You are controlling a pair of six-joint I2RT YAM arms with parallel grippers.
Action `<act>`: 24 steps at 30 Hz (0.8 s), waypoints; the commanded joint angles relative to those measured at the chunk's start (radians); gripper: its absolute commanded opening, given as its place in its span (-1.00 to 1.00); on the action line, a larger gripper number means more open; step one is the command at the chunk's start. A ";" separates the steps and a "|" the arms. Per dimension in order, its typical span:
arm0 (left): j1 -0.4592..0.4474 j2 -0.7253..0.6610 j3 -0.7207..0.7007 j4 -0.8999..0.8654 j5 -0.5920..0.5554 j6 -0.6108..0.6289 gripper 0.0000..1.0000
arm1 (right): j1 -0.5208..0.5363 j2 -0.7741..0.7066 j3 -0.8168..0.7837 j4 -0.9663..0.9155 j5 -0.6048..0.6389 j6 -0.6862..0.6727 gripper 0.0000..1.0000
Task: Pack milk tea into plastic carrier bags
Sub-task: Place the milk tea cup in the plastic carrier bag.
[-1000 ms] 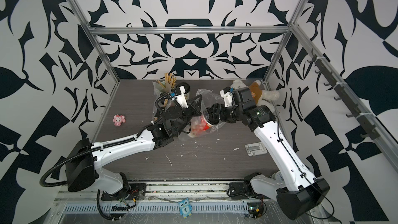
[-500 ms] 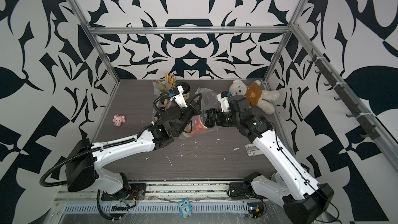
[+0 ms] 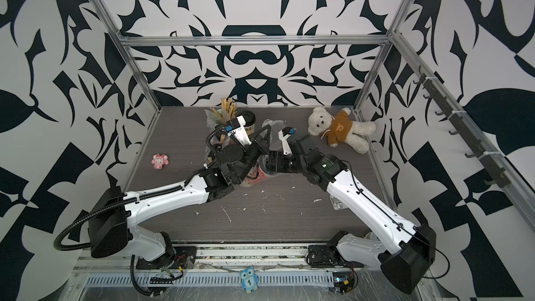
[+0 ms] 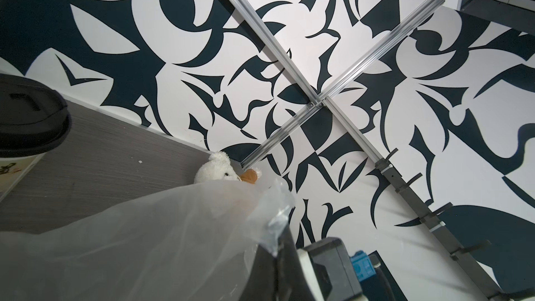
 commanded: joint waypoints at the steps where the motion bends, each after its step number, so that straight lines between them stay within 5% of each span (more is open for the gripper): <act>1: -0.005 -0.017 -0.018 0.073 -0.025 -0.004 -1.00 | 0.020 0.019 0.056 -0.099 0.086 -0.046 -0.45; 24: -0.006 -0.216 -0.261 -0.047 -0.148 0.014 -1.00 | 0.256 0.307 0.289 -0.516 0.331 -0.143 -0.52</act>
